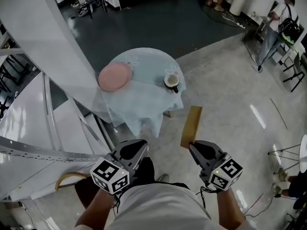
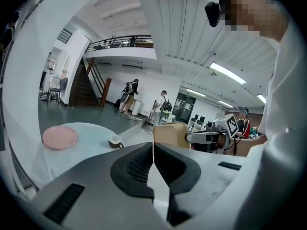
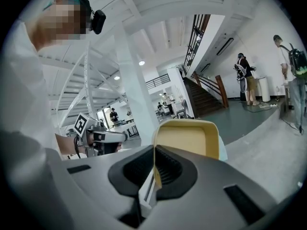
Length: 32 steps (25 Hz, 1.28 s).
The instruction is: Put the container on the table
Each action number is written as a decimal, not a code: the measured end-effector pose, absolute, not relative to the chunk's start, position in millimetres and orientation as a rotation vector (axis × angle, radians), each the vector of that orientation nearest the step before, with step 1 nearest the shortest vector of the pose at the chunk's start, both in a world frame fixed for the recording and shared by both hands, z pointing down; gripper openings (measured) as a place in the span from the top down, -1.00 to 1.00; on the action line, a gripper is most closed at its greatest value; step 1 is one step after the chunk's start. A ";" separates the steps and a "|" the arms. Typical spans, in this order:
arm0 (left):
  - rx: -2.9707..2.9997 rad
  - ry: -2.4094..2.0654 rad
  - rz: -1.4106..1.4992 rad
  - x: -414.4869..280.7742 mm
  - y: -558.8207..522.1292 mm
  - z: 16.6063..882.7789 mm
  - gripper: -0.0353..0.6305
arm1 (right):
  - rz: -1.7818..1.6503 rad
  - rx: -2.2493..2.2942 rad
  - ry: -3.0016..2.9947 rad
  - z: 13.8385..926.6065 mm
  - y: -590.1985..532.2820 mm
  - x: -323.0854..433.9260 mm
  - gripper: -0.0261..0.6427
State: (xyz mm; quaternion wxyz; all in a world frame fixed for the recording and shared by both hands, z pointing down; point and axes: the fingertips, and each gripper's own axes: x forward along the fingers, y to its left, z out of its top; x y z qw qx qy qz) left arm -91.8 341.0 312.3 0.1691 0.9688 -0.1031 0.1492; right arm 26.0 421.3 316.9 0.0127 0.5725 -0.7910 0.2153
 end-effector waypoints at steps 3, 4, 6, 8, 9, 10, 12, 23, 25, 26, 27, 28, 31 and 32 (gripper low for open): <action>2.754 -0.282 0.418 -81.9 307.5 312.3 0.81 | 0.682 1.794 -2.445 317.5 393.0 33.5 0.83; 2.750 -0.280 0.413 -79.3 295.0 312.7 0.81 | 0.682 1.796 -2.438 318.0 382.0 35.7 0.84; 2.740 -0.276 0.412 -75.0 270.4 315.1 0.81 | 0.685 1.806 -2.423 318.6 359.7 40.5 0.83; 2.732 -0.271 0.422 -70.9 249.1 319.4 0.81 | 0.698 1.821 -2.411 320.3 341.0 45.5 0.83; 2.728 -0.270 0.425 -68.8 240.0 321.9 0.81 | 0.706 1.827 -2.405 322.1 333.5 47.8 0.83; 2.724 -0.269 0.425 -66.8 231.8 324.3 0.81 | 0.713 1.833 -2.398 324.2 326.7 50.1 0.83; 2.714 -0.265 0.426 -62.8 213.9 326.9 0.81 | 0.726 1.841 -2.382 326.8 310.7 54.5 0.83; 2.676 -0.252 0.350 -39.9 72.6 315.3 0.81 | 0.738 1.891 -2.311 316.7 182.2 69.9 0.83; 2.668 -0.255 0.331 -38.6 48.7 315.0 0.81 | 0.729 1.902 -2.300 314.9 161.9 70.8 0.83; 2.657 -0.264 0.312 -38.2 37.0 313.5 0.81 | 0.724 1.909 -2.294 313.7 153.1 72.3 0.83; 2.642 -0.281 0.286 -38.4 26.0 311.7 0.81 | 0.720 1.917 -2.287 312.6 145.6 74.4 0.83; 2.627 -0.298 0.260 -39.1 16.3 310.4 0.81 | 0.717 1.924 -2.282 312.2 139.2 77.0 0.83; 2.626 -0.351 0.236 -45.6 -7.2 315.3 0.81 | 0.709 1.930 -2.277 315.3 122.8 83.2 0.83; 2.629 -0.375 0.234 -49.2 -15.5 318.4 0.81 | 0.703 1.923 -2.278 316.9 116.5 84.6 0.83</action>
